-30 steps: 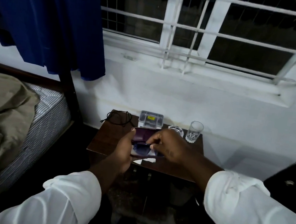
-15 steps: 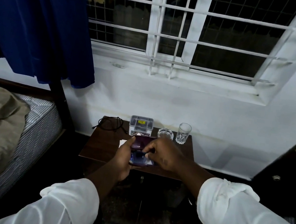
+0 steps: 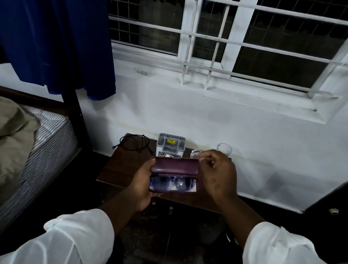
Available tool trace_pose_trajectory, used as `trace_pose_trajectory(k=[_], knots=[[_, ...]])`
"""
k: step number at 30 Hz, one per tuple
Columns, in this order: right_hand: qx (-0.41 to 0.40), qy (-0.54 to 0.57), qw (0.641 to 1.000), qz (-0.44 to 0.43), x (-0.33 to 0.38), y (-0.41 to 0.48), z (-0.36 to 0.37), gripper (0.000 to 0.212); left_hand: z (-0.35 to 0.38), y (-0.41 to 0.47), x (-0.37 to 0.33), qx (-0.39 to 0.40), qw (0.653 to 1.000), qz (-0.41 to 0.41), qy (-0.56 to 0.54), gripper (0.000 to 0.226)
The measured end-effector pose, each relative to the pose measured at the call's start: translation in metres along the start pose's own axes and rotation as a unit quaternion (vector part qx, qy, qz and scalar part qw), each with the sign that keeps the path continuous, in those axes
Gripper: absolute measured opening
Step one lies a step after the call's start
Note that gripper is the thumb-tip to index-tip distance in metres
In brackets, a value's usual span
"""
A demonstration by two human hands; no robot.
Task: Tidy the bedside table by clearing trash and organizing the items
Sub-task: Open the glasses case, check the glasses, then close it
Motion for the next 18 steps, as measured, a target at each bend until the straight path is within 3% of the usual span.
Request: trace_pose_trajectory(k=[2,4,7,9,11,18], knots=[[-0.045,-0.02,0.993,0.109,-0.023,0.001,-0.008,0.014,-0.002,0.002,0.001,0.002,1.0,0.0,0.001,0.039],[-0.001,0.067,0.964,0.256,-0.048,-0.005,0.0,0.009,-0.002,0.002,0.002,-0.001,1.0,-0.001,0.004,0.04],[0.093,0.249,0.865,0.425,-0.06,-0.026,0.022,0.021,0.001,0.004,0.006,0.005,1.0,-0.001,0.005,0.043],[0.14,0.293,0.824,0.464,-0.063,-0.033,0.034,0.041,0.003,0.004,0.008,0.016,1.0,-0.002,0.008,0.046],[0.159,0.312,0.807,0.476,-0.066,-0.034,0.043,0.049,0.003,0.005,0.011,0.022,1.0,-0.007,0.015,0.046],[0.182,0.309,0.785,0.506,-0.084,-0.029,0.065,0.042,-0.007,0.022,0.02,0.044,0.998,-0.029,0.019,0.063]])
Point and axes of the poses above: each hand's wrist, its own y-axis towards the middle knuckle, its own z-axis out of the palm, x = y × z, the point moved 6 cm from there along y, towards the middle knuckle, and after that the axes turned 12 degrees about y, right-handed, at the moved point
